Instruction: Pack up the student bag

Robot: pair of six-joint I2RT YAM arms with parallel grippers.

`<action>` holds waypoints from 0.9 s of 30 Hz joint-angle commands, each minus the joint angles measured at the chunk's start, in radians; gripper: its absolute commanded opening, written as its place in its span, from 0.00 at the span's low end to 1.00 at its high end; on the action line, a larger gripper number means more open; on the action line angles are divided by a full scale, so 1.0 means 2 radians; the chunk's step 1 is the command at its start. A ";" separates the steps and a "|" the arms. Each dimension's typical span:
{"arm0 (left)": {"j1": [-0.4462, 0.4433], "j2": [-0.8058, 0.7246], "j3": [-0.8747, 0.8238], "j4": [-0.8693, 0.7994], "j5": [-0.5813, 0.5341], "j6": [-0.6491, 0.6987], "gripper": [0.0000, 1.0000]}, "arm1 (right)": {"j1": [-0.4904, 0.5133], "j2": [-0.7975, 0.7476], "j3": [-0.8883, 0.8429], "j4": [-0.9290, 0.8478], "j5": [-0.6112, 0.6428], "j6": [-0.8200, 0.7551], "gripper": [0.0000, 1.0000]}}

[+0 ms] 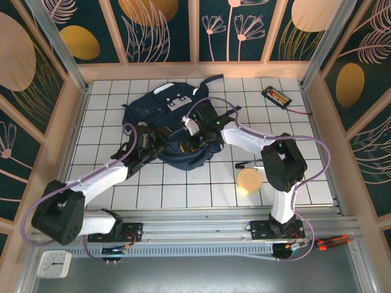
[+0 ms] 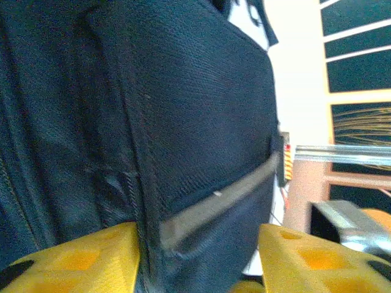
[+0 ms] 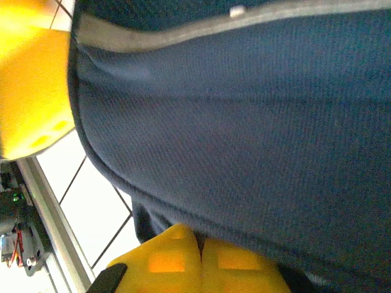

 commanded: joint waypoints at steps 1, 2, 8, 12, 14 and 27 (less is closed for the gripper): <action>0.027 -0.041 0.019 -0.050 0.040 0.065 0.68 | -0.012 -0.038 -0.030 -0.007 -0.017 -0.001 0.00; 0.044 -0.045 0.022 -0.064 0.057 0.081 0.71 | -0.017 -0.045 -0.037 -0.010 -0.017 -0.004 0.00; 0.098 0.048 0.118 -0.160 0.200 0.237 0.74 | -0.037 -0.078 -0.075 -0.017 -0.025 -0.016 0.00; 0.099 0.101 0.184 -0.246 0.197 0.320 0.73 | -0.043 -0.086 -0.083 -0.029 -0.026 -0.031 0.00; 0.102 0.115 0.196 -0.257 0.197 0.332 0.72 | -0.045 -0.090 -0.084 -0.033 -0.026 -0.035 0.00; 0.127 0.129 0.220 -0.321 0.147 0.351 0.72 | -0.049 -0.086 -0.075 -0.040 -0.025 -0.038 0.00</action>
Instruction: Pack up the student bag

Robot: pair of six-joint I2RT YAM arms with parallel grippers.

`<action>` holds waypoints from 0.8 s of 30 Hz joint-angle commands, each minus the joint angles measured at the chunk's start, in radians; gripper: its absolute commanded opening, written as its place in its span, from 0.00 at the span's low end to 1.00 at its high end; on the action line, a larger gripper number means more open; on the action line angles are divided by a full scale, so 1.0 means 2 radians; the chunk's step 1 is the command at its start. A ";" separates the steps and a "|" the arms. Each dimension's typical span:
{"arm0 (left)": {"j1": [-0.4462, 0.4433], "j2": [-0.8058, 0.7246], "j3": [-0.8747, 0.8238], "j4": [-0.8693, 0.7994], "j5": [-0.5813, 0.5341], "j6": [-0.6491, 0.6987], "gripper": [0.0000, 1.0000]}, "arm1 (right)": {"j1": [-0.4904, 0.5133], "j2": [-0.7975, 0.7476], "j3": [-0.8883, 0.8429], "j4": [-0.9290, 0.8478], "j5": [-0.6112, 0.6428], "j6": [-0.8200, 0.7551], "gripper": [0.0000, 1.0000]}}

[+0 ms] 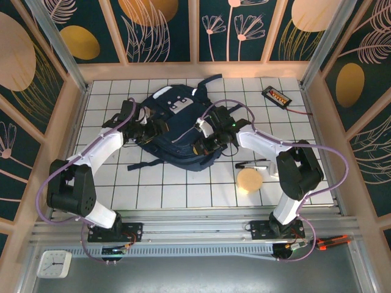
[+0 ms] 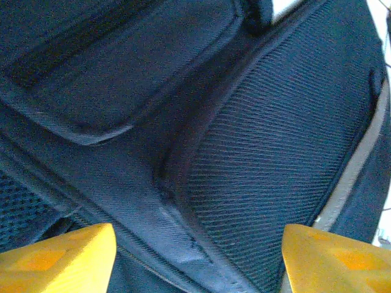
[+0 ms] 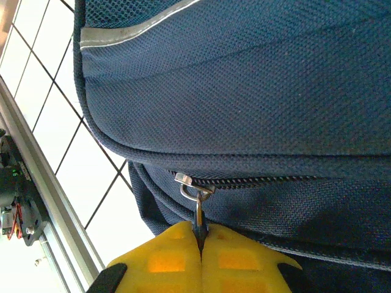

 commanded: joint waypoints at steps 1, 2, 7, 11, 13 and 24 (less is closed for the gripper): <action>0.008 0.000 0.007 -0.013 -0.004 0.009 0.72 | -0.006 -0.013 0.000 -0.025 -0.009 -0.007 0.00; 0.009 0.003 0.009 -0.002 0.002 0.005 0.72 | -0.005 -0.013 -0.001 -0.024 -0.010 -0.006 0.00; 0.009 0.043 0.046 0.019 0.021 0.003 0.70 | -0.005 -0.014 -0.005 -0.019 -0.010 0.000 0.00; 0.009 0.078 0.083 0.010 0.027 0.014 0.68 | -0.005 -0.016 -0.004 -0.017 -0.007 0.004 0.00; 0.009 0.095 0.095 0.008 0.032 0.017 0.66 | -0.005 -0.017 -0.003 -0.016 -0.006 0.004 0.00; 0.009 0.105 0.060 0.070 0.094 -0.031 0.18 | -0.005 -0.005 0.008 -0.024 -0.002 0.003 0.00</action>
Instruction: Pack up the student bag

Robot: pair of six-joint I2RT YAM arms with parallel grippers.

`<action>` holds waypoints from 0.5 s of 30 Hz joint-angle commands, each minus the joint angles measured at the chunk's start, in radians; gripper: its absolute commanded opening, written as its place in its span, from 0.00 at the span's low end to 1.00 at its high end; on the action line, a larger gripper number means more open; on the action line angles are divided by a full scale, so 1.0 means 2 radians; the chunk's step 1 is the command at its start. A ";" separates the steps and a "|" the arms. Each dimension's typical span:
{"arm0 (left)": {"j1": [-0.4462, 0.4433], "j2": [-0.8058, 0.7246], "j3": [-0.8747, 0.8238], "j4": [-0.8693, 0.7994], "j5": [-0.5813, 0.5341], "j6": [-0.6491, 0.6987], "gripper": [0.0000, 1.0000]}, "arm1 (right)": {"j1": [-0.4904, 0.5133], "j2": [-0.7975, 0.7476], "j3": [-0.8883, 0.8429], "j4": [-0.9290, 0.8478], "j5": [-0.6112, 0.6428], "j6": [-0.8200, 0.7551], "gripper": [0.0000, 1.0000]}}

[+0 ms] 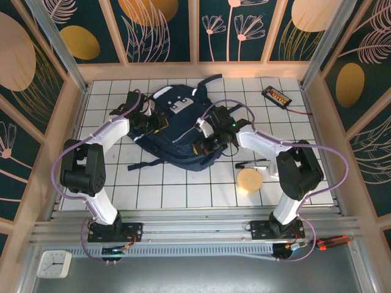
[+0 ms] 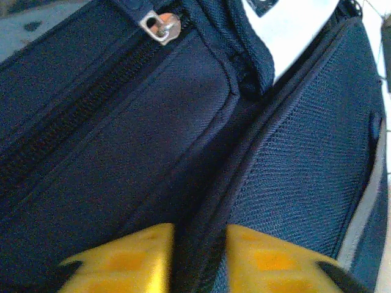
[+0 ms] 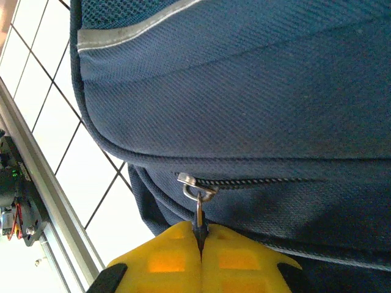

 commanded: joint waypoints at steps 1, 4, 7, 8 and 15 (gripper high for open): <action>0.000 -0.016 -0.037 0.072 0.049 -0.047 0.13 | -0.005 -0.005 0.010 -0.023 -0.003 0.002 0.00; -0.001 -0.053 -0.092 0.154 0.048 -0.123 0.07 | -0.002 -0.004 0.013 -0.024 -0.007 0.007 0.00; -0.006 -0.085 -0.143 0.211 0.018 -0.185 0.02 | 0.006 -0.004 0.022 -0.026 -0.008 0.014 0.00; -0.009 -0.094 -0.160 0.225 0.006 -0.201 0.02 | 0.012 -0.005 0.024 -0.027 -0.010 0.015 0.00; -0.011 -0.167 -0.268 0.342 -0.100 -0.338 0.00 | 0.047 -0.015 0.031 -0.036 -0.014 0.022 0.00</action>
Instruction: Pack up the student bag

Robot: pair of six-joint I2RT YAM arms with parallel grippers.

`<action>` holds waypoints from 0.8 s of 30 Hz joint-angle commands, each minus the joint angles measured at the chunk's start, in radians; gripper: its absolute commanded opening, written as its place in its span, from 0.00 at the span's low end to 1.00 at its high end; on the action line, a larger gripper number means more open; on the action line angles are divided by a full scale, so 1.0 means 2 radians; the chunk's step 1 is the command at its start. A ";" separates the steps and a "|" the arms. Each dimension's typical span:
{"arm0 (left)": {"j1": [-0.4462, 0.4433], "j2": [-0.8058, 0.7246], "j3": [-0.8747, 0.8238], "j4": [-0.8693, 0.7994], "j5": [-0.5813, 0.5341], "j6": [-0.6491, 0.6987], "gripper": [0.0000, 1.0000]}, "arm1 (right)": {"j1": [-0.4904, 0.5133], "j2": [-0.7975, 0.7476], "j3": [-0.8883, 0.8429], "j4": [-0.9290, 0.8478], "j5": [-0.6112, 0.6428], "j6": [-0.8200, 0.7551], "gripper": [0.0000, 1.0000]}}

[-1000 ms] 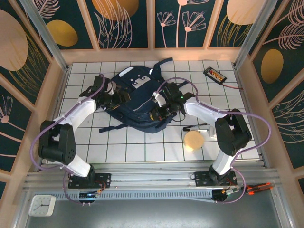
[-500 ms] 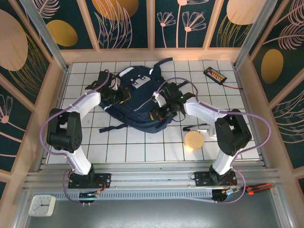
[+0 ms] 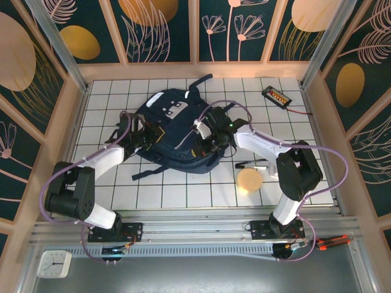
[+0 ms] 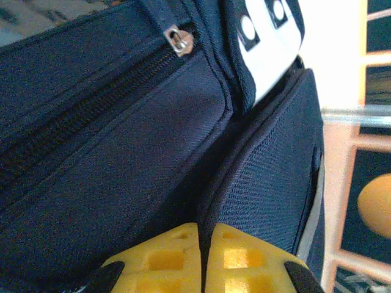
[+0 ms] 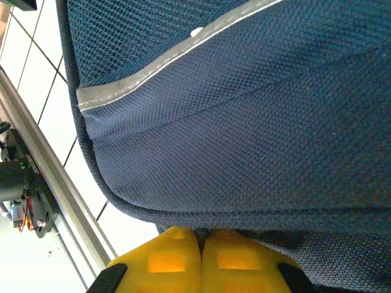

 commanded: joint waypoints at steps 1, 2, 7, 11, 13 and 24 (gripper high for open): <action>-0.001 -0.032 -0.032 0.089 -0.075 -0.105 0.00 | 0.023 -0.018 0.013 -0.010 -0.021 0.004 0.00; -0.001 -0.038 -0.038 0.093 -0.087 -0.115 0.00 | 0.024 -0.020 0.011 -0.010 -0.021 0.005 0.00; -0.003 -0.067 -0.048 0.100 -0.133 -0.151 0.00 | 0.035 -0.031 0.007 -0.009 -0.027 0.009 0.00; -0.002 -0.068 -0.046 0.097 -0.137 -0.159 0.00 | 0.047 -0.048 -0.006 -0.005 -0.030 -0.012 0.00; -0.002 -0.070 -0.046 0.093 -0.138 -0.162 0.00 | 0.047 -0.053 -0.008 -0.005 -0.033 -0.017 0.00; -0.016 -0.085 -0.018 0.058 -0.167 -0.175 0.00 | 0.085 -0.017 0.032 0.027 -0.028 0.050 0.00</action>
